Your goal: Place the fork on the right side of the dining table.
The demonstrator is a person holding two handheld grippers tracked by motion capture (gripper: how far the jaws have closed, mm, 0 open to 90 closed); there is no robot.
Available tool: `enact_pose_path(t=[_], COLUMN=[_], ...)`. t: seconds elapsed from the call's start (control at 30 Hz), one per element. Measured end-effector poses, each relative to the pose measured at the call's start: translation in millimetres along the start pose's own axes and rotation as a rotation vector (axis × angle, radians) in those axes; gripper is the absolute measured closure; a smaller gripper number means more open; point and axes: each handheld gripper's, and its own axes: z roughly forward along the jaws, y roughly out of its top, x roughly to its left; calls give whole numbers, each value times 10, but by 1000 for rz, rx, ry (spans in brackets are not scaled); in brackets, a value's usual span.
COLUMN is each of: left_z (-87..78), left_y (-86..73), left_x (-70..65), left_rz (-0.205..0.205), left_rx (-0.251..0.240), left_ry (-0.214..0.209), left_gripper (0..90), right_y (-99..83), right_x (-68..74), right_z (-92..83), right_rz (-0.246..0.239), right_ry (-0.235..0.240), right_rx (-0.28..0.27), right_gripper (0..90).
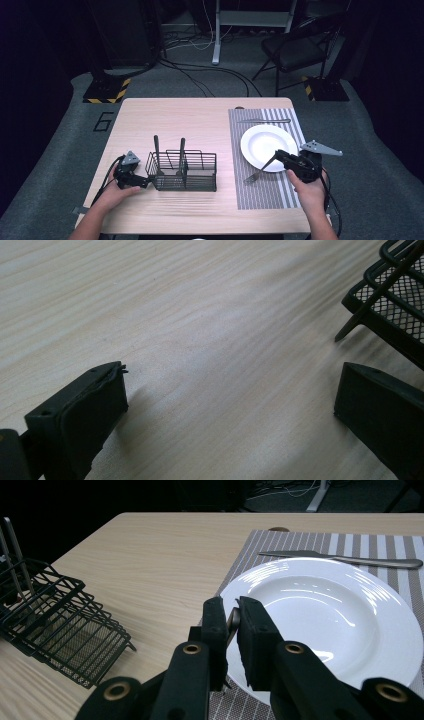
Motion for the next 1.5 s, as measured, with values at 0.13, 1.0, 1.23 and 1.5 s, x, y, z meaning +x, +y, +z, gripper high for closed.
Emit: enact_pose_path(t=[0.13,1.0,1.23,1.5], left_z=[0,0,0,0], left_y=[0,0,0,0], left_x=[-1,-2,-1,-2], left_rz=[-1,-2,0,-3], left_rx=[0,0,-1,0], left_ry=[0,1,2,1], left_gripper=[2,1,2,2], right_y=[-61,-389,-455,-534], right_x=[-65,-458,-516,-584], right_z=[-35,-127,-128,-116], right_rz=[29,170,185,190], right_ry=[-3,-44,-51,-75], right_rx=[-7,-8,-9,3], right_gripper=[810,801,798,784])
